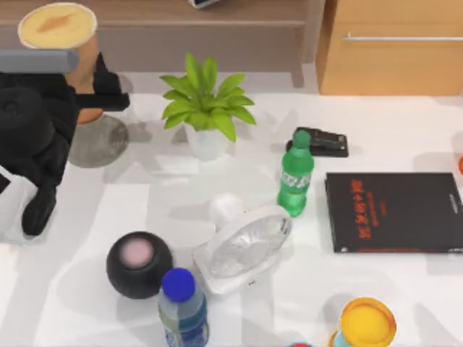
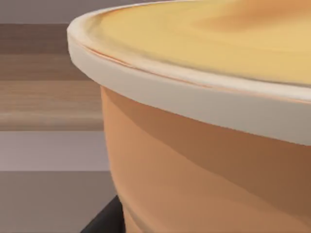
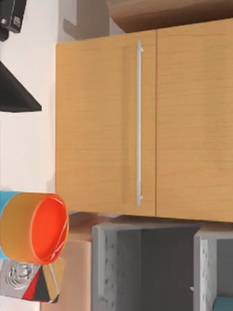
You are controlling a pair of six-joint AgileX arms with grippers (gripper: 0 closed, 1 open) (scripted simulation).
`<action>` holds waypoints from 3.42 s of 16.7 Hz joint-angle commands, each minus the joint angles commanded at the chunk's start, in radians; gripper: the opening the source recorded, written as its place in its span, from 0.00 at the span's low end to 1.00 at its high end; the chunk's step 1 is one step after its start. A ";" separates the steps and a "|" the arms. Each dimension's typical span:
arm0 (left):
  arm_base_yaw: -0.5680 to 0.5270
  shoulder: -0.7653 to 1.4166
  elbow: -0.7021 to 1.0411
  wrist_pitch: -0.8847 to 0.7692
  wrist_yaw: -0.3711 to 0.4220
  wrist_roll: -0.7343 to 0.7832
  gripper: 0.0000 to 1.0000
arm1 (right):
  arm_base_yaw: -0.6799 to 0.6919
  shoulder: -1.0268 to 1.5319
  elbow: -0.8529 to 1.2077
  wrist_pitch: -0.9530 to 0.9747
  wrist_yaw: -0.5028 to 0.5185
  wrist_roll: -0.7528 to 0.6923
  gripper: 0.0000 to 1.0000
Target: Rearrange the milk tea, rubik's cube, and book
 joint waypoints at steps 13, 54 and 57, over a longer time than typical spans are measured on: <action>-0.003 0.129 -0.002 0.134 -0.016 -0.002 0.00 | 0.000 0.000 0.000 0.000 0.000 0.000 1.00; -0.016 0.105 -0.128 0.236 -0.033 -0.003 1.00 | 0.000 0.000 0.000 0.000 0.000 0.000 1.00; -0.019 0.025 -0.150 0.172 -0.038 -0.002 1.00 | 0.000 0.000 0.000 0.000 0.000 0.000 1.00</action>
